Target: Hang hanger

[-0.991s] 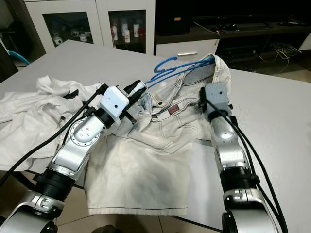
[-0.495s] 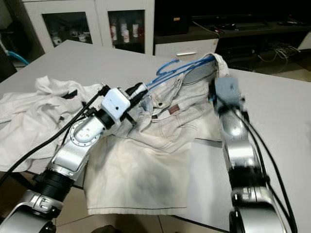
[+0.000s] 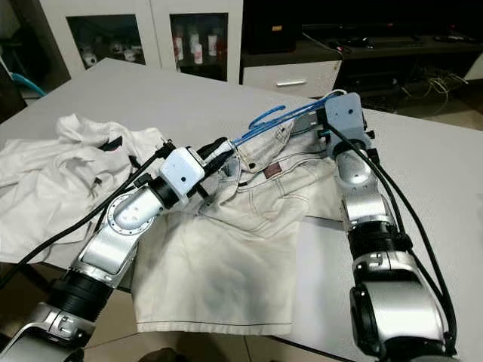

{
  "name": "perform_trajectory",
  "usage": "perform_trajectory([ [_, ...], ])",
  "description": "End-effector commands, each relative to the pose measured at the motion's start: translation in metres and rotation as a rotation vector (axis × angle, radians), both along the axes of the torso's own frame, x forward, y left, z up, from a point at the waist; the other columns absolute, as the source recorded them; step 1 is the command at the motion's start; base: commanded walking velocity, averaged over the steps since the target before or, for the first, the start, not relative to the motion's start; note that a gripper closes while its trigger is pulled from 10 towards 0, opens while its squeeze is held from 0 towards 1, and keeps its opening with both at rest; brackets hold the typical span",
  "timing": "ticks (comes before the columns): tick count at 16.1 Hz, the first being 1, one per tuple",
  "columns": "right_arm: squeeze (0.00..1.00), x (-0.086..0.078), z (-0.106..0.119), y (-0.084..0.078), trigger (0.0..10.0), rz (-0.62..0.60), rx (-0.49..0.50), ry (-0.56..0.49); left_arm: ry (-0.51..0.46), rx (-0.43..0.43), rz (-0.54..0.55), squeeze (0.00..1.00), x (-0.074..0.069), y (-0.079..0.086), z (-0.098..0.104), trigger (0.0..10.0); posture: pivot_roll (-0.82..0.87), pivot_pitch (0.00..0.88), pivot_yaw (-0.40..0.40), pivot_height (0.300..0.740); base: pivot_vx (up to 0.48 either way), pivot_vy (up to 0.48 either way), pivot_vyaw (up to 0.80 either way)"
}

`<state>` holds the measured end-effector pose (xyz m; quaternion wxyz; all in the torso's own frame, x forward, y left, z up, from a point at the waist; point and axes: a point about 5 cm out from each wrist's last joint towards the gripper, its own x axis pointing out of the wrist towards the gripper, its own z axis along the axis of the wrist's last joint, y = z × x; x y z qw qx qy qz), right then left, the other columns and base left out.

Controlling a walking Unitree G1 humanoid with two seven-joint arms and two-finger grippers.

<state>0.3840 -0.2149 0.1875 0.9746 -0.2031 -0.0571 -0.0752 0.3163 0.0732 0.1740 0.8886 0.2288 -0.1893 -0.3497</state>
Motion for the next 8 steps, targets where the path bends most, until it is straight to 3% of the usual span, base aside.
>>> perform_trajectory([
  [1, 0.0, 0.002, 0.006, -0.009, 10.0, -0.051, -0.028, -0.012, -0.036, -0.016, -0.02, 0.0, -0.003, -0.003, 0.007, 10.0, 0.08, 0.0, -0.05, 0.723, 0.0, 0.0, 0.0],
  [5, 0.0, -0.001, 0.0, -0.028, 10.0, -0.163, -0.057, 0.004, -0.037, -0.015, -0.022, 0.0, -0.004, -0.002, 0.007, 10.0, 0.07, 0.0, -0.044, 0.723, 0.0, 0.0, 0.0],
  [8, 0.0, -0.007, -0.016, -0.05, 10.0, -0.298, -0.05, 0.087, -0.04, -0.013, -0.032, 0.0, -0.005, -0.005, 0.008, 10.0, 0.06, 0.0, -0.039, 0.723, 0.0, 0.0, 0.0],
])
